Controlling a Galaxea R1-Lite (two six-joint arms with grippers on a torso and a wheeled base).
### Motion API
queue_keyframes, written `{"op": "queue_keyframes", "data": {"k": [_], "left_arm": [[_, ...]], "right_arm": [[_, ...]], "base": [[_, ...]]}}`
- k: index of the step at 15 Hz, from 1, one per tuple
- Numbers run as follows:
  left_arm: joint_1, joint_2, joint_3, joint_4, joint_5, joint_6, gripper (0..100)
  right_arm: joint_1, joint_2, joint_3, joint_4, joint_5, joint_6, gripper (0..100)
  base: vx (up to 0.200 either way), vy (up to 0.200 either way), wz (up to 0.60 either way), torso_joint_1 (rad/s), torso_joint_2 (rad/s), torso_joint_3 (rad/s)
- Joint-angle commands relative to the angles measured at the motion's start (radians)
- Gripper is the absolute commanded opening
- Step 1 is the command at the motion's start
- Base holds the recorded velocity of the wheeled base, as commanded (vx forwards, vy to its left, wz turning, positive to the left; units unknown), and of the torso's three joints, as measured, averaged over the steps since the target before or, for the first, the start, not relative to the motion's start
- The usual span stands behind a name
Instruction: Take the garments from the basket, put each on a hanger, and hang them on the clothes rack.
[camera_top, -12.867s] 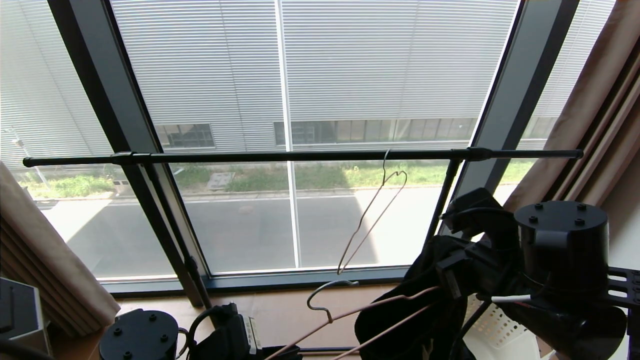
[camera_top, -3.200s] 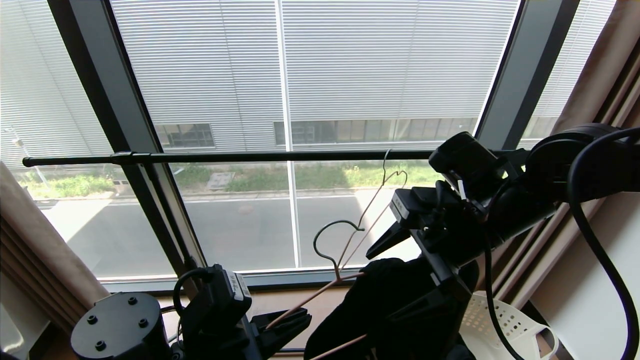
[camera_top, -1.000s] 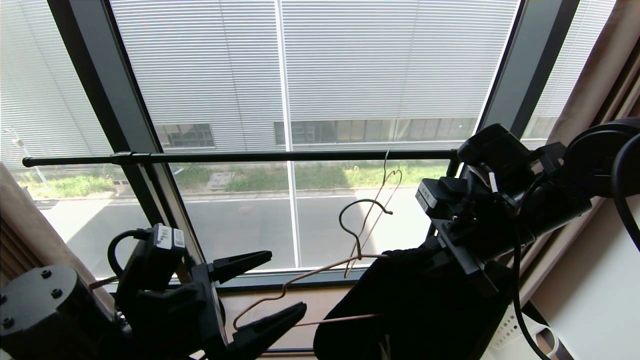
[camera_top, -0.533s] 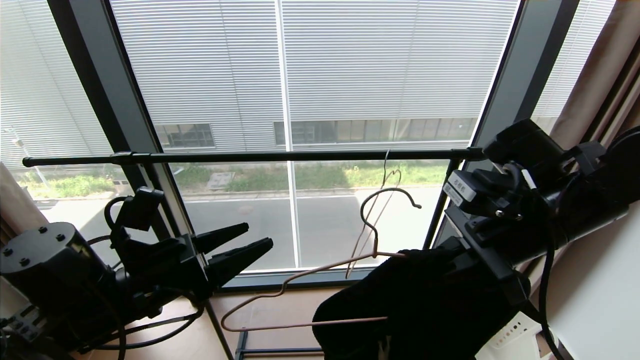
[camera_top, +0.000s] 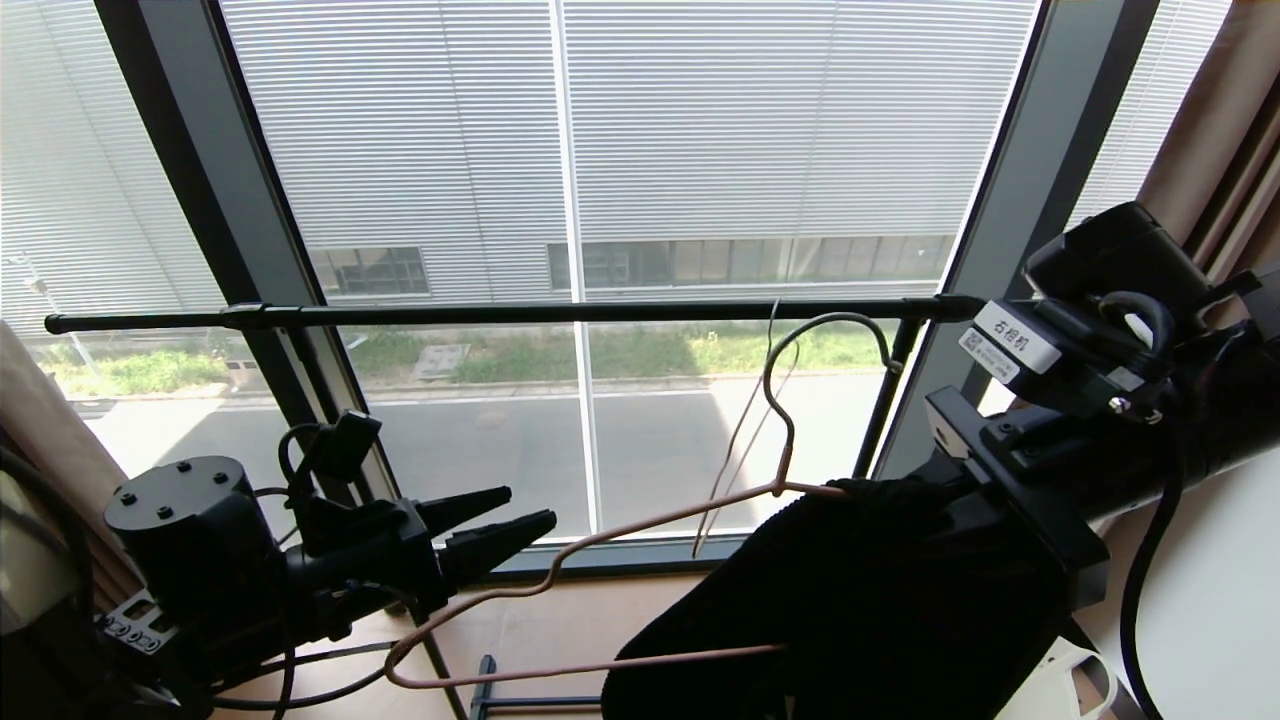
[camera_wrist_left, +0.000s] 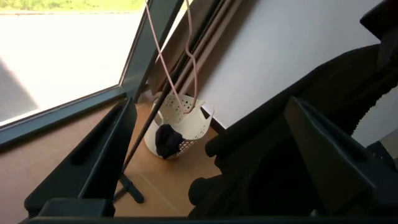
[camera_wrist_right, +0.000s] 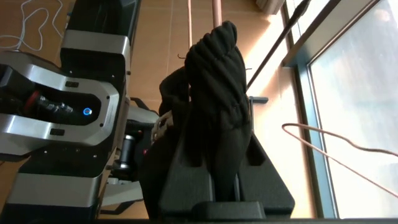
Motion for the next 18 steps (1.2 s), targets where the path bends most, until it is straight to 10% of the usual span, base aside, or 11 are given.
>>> {"op": "queue_keyframes", "data": {"k": [1,18], "left_arm": [[-0.005,0.027,0.022,-0.002,-0.021,0.0,100],[-0.187,0.128,0.108,-0.002,-0.02,0.109,100]], "right_arm": [[0.002,-0.003,-0.003,-0.01,0.009,0.001,0],[0.002,-0.003,-0.001,-0.116,0.144,0.049,0]], "base": [[0.0,0.0,0.0,0.0,0.0,0.0],[0.0,0.0,0.0,0.0,0.0,0.0]]}}
